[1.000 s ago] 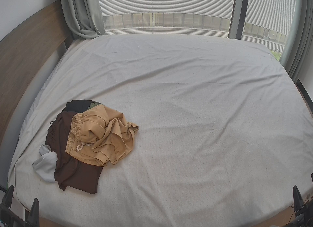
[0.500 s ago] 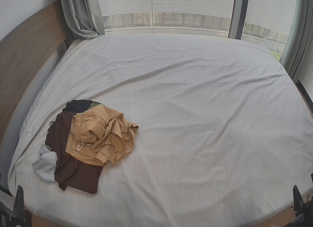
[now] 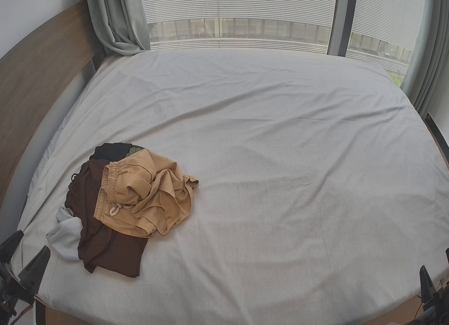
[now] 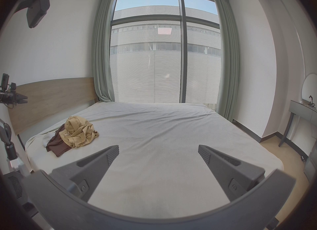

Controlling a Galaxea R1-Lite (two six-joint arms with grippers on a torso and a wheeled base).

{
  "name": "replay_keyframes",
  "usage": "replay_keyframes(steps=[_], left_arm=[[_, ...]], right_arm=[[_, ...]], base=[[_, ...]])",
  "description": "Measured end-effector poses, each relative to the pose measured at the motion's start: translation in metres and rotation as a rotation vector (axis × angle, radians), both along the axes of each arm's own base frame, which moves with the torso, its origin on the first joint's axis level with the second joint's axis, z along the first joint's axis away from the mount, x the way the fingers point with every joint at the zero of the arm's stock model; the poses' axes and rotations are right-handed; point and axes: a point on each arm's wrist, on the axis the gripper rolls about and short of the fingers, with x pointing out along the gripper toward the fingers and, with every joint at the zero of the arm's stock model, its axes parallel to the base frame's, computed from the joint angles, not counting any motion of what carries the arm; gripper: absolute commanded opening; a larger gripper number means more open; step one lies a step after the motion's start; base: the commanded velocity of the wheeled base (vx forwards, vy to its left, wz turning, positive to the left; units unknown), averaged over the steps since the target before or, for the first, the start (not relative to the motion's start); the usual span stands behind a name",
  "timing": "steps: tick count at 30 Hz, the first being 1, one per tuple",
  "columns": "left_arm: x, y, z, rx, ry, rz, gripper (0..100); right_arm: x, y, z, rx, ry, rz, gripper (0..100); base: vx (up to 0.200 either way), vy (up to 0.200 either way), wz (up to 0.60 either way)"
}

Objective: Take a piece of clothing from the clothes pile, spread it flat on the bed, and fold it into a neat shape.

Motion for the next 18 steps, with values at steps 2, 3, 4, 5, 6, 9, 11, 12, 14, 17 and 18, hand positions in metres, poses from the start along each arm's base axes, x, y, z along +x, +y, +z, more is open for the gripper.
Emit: replay_keyframes(steps=[2,3,4,5,6,9,11,12,14,17,18], left_arm=[[0.01,-0.002,0.009,0.001,0.036,-0.01,100],[0.016,-0.003,0.013,0.001,0.054,-0.015,100],[0.022,-0.004,0.016,0.001,0.071,-0.019,100],[0.027,-0.005,0.02,0.002,0.085,-0.023,100],[0.033,-0.006,0.023,0.002,0.097,-0.028,100],[0.051,-0.009,0.033,0.001,0.116,-0.042,100],[0.064,-0.011,0.04,0.001,0.125,-0.051,100],[0.071,-0.012,0.042,0.001,0.13,-0.055,100],[0.083,-0.014,0.047,0.002,0.141,-0.064,100],[0.1,-0.018,0.051,0.001,0.15,-0.085,100],[0.105,-0.019,0.053,-0.001,0.148,-0.094,100]], right_arm=[[0.0,0.0,0.0,0.002,0.0,0.0,100],[0.0,0.0,0.0,0.004,0.0,0.0,100],[0.0,0.0,0.0,0.006,0.0,0.0,100],[0.0,0.0,0.0,0.007,0.0,0.0,100],[0.0,0.0,0.0,0.009,0.0,0.0,100],[0.0,0.0,0.0,0.012,0.0,0.0,100],[0.0,0.0,0.0,0.015,0.001,0.0,100],[0.0,0.0,0.0,0.015,0.0,0.0,100],[0.0,0.0,0.0,0.016,0.001,0.0,100],[0.0,0.0,0.0,0.017,0.0,0.001,100],[0.0,0.0,0.0,0.017,0.0,0.002,100]], base=[[0.0,0.0,0.0],[0.0,0.0,0.0],[0.0,0.0,0.0],[0.0,0.0,0.0],[0.0,0.0,0.0],[0.0,0.0,0.0],[0.0,0.0,0.0],[0.0,0.0,0.0],[0.0,0.0,0.0],[0.0,0.0,0.0],[0.0,0.0,0.0]])
